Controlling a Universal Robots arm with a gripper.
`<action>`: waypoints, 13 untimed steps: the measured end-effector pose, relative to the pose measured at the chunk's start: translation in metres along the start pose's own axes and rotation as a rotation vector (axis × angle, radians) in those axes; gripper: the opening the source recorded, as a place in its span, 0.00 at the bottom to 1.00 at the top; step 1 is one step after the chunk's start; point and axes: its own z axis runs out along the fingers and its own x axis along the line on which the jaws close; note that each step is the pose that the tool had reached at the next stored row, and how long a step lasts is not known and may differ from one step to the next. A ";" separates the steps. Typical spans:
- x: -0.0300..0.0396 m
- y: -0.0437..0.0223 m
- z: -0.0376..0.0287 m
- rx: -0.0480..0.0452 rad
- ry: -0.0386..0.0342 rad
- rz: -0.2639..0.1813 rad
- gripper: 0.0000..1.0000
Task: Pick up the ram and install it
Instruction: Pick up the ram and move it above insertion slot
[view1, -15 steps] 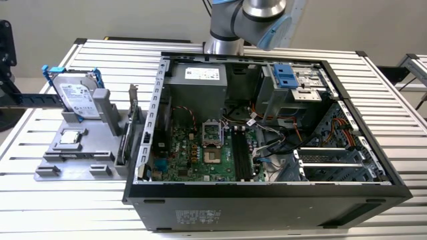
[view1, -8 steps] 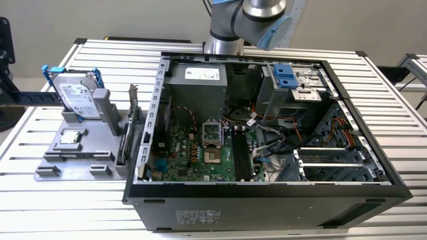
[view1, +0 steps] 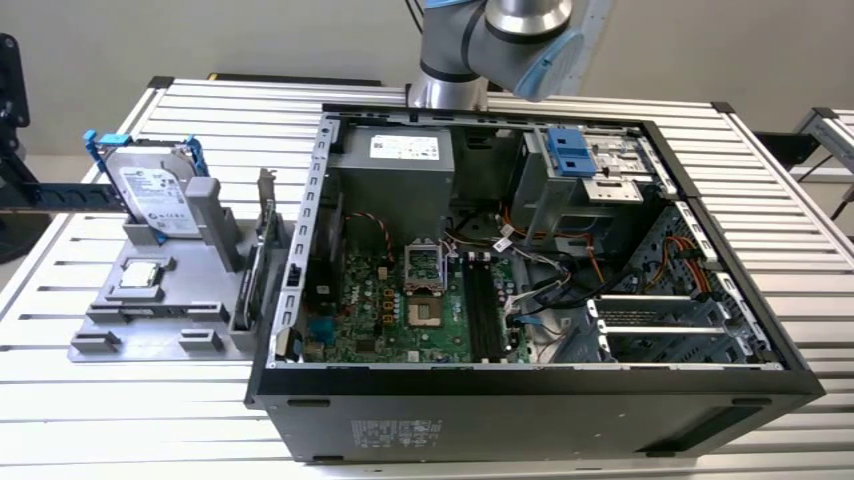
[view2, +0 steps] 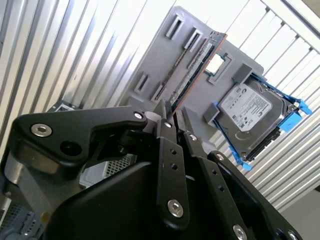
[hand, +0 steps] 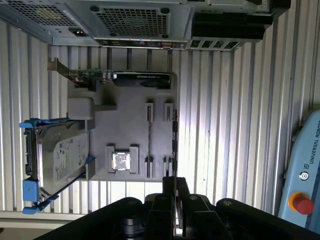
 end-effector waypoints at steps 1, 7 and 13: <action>0.0000 0.0003 0.0000 0.0000 0.0000 0.000 0.00; -0.0001 0.0064 -0.0001 0.0000 0.0000 0.000 0.00; -0.0002 0.0117 -0.0001 0.0000 0.0000 0.000 0.00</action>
